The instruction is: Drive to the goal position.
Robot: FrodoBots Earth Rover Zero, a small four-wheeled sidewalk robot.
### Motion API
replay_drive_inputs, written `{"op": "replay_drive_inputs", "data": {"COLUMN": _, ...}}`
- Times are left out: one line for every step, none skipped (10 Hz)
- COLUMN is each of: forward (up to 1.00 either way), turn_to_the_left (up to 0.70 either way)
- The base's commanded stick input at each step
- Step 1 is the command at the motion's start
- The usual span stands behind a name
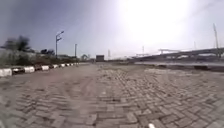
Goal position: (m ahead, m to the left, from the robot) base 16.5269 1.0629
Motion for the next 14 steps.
{"op": "replay_drive_inputs", "data": {"forward": 1.0, "turn_to_the_left": 0.0}}
{"op": "replay_drive_inputs", "data": {"forward": 1.0, "turn_to_the_left": 0.0}}
{"op": "replay_drive_inputs", "data": {"forward": 1.0, "turn_to_the_left": 0.0}}
{"op": "replay_drive_inputs", "data": {"forward": 1.0, "turn_to_the_left": 0.11}}
{"op": "replay_drive_inputs", "data": {"forward": 1.0, "turn_to_the_left": 0.34}}
{"op": "replay_drive_inputs", "data": {"forward": 1.0, "turn_to_the_left": 0.4}}
{"op": "replay_drive_inputs", "data": {"forward": 1.0, "turn_to_the_left": 0.4}}
{"op": "replay_drive_inputs", "data": {"forward": 1.0, "turn_to_the_left": 0.4}}
{"op": "replay_drive_inputs", "data": {"forward": 1.0, "turn_to_the_left": 0.0}}
{"op": "replay_drive_inputs", "data": {"forward": 1.0, "turn_to_the_left": 0.0}}
{"op": "replay_drive_inputs", "data": {"forward": 1.0, "turn_to_the_left": 0.0}}
{"op": "replay_drive_inputs", "data": {"forward": 1.0, "turn_to_the_left": 0.0}}
{"op": "replay_drive_inputs", "data": {"forward": 1.0, "turn_to_the_left": 0.0}}
{"op": "replay_drive_inputs", "data": {"forward": 1.0, "turn_to_the_left": 0.0}}
